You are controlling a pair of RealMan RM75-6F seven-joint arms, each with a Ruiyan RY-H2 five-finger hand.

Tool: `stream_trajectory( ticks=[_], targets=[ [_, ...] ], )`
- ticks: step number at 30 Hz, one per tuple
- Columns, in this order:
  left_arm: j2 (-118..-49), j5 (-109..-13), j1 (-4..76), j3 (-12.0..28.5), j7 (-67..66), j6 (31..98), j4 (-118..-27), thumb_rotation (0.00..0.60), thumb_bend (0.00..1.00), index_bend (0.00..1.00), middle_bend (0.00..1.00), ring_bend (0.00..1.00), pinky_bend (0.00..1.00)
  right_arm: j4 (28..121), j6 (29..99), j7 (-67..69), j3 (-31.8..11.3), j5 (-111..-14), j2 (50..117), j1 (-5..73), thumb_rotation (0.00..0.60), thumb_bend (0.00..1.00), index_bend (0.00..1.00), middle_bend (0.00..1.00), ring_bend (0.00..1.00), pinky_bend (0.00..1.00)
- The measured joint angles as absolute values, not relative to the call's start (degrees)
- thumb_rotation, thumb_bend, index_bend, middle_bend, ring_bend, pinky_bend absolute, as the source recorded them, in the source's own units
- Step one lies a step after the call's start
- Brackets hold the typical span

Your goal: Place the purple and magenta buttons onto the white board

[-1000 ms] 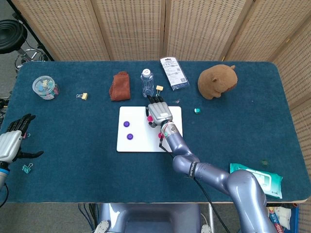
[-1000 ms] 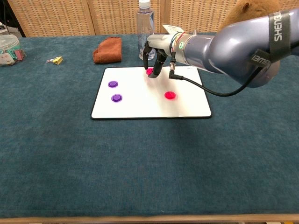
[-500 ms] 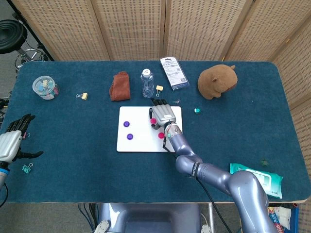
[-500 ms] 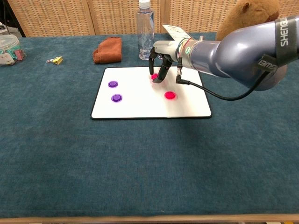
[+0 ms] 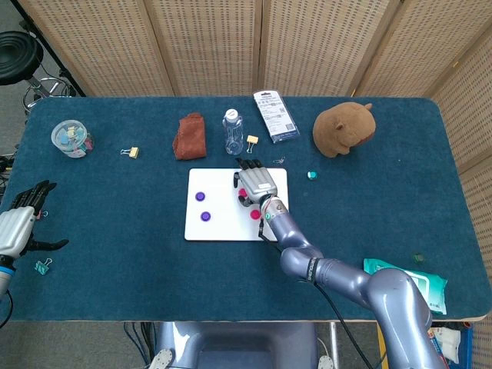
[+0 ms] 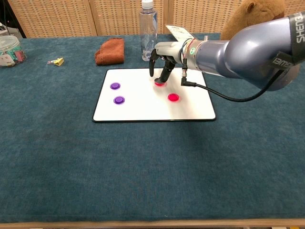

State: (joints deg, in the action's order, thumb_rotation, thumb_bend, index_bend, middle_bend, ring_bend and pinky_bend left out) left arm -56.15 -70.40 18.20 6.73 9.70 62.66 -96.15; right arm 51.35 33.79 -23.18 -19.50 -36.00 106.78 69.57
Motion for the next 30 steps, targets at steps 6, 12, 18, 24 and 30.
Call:
stream_trajectory(
  ticks=[6, 12, 18, 24, 30],
  targets=[
    [-56.06, -70.60, 18.09, 6.78, 10.21, 62.84, -96.07, 0.600, 0.04, 0.00, 0.00, 0.00, 0.00, 53.94, 35.40, -23.49, -19.39, -35.83, 105.47, 69.40, 0.600, 0.43, 0.39, 0.00, 0.00, 0.00],
    [-56.01, -71.02, 18.01, 6.76, 10.34, 63.10, -96.12, 0.600, 0.04, 0.00, 0.00, 0.00, 0.00, 60.85, 38.70, -23.79, -19.02, -36.96, 101.49, 67.82, 0.600, 0.43, 0.40, 0.00, 0.00, 0.00],
    [-55.96, -72.21, 17.60, 6.53, 10.18, 64.27, -96.63, 0.600, 0.04, 0.00, 0.00, 0.00, 0.00, 71.82, 45.32, -23.14, -16.90, -42.18, 94.40, 62.76, 0.600, 0.43, 0.39, 0.00, 0.00, 0.00],
    [-55.94, -74.62, 16.65, 5.79, 9.36, 66.62, -97.78, 0.600, 0.04, 0.00, 0.00, 0.00, 0.00, 78.46, 55.12, -17.94, -11.69, -56.67, 87.31, 53.82, 0.600, 0.02, 0.22, 0.00, 0.00, 0.00],
    [-56.36, -77.62, 14.23, 4.35, 8.19, 71.22, -98.89, 0.600, 0.04, 0.00, 0.00, 0.00, 0.00, 82.99, 69.20, -10.02, -2.75, -70.20, 78.49, 39.40, 0.600, 0.00, 0.09, 0.00, 0.00, 0.00]
  ],
)
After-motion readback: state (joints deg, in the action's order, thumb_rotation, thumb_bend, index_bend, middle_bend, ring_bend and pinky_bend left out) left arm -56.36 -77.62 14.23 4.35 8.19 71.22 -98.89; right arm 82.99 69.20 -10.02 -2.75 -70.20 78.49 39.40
